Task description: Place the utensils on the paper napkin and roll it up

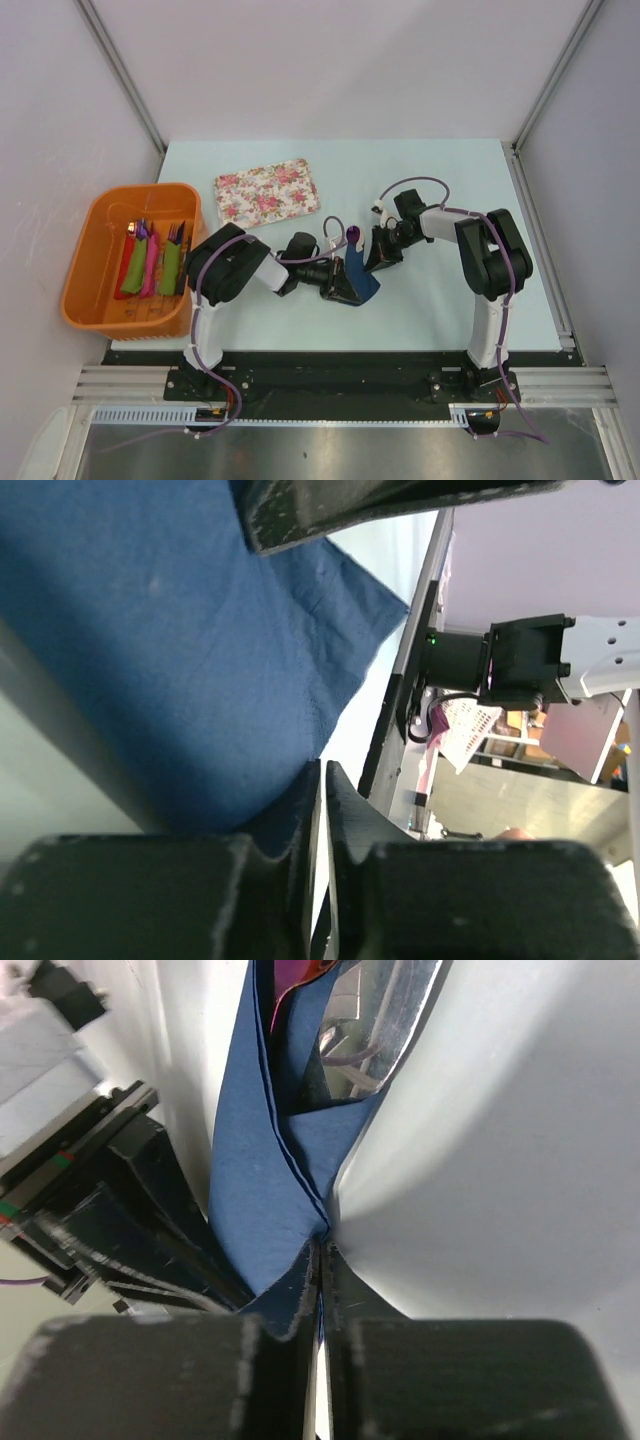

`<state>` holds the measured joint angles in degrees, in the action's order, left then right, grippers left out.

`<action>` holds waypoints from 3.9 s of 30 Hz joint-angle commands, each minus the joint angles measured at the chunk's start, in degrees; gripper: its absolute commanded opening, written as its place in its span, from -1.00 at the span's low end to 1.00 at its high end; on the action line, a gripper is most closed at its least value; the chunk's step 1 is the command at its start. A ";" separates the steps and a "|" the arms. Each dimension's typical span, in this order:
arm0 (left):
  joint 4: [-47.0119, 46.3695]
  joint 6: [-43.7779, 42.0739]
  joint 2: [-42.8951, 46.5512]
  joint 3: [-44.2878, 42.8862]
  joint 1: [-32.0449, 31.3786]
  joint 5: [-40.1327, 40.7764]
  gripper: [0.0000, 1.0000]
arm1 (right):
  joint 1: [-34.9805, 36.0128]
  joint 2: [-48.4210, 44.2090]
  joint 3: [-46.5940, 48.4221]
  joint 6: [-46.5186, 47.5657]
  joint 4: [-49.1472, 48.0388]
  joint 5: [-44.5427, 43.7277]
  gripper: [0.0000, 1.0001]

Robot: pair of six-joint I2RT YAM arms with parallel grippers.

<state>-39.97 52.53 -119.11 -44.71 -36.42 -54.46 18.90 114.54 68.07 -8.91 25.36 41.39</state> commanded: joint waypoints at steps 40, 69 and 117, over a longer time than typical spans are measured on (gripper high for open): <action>12.88 -12.78 9.58 -8.46 3.20 4.53 -0.39 | 0.62 3.06 7.86 -4.63 -4.35 -0.61 -1.00; 38.05 -41.37 56.08 -6.99 24.29 20.88 0.99 | 2.90 -20.14 7.69 4.51 -4.28 3.08 -1.00; -0.47 -24.41 62.33 8.94 -0.75 4.45 0.65 | 31.20 -50.91 12.52 20.95 4.61 -13.79 -1.00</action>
<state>-36.64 27.05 -55.92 -36.32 -36.58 -51.09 49.32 66.00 77.87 12.53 34.89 28.64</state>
